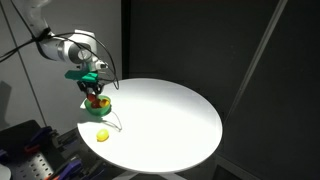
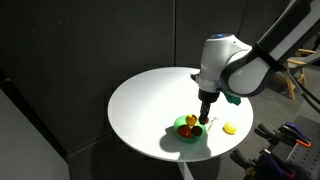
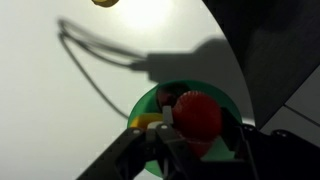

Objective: Put the toy strawberry in the bowl

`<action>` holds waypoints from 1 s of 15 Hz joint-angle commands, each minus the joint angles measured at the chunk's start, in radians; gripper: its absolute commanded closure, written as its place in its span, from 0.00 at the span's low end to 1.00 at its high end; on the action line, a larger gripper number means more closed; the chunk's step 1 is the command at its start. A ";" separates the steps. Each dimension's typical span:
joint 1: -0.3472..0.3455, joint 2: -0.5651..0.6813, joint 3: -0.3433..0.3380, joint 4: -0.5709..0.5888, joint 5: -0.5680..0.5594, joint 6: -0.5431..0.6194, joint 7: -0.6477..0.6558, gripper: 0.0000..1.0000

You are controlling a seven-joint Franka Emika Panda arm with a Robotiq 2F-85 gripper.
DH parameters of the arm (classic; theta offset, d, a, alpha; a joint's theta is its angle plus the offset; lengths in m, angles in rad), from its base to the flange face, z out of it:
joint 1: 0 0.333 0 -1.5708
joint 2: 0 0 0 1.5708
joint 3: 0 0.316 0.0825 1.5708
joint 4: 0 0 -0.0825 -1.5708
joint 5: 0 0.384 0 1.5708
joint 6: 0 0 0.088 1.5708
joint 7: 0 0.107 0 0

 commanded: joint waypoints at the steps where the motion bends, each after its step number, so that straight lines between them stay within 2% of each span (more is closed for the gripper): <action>1: 0.019 0.017 -0.006 0.004 -0.037 0.033 0.016 0.77; 6: 0.033 0.034 -0.007 0.005 -0.045 0.047 0.017 0.77; 7: 0.034 0.036 -0.008 0.005 -0.046 0.045 0.016 0.27; 8: 0.034 0.038 -0.009 0.005 -0.046 0.045 0.016 0.26; 11: 0.033 0.040 -0.011 0.003 -0.047 0.043 0.014 0.04; 12: 0.032 0.039 -0.011 0.002 -0.045 0.041 0.013 0.01; 15: 0.034 0.019 -0.012 -0.002 -0.036 -0.004 0.032 0.00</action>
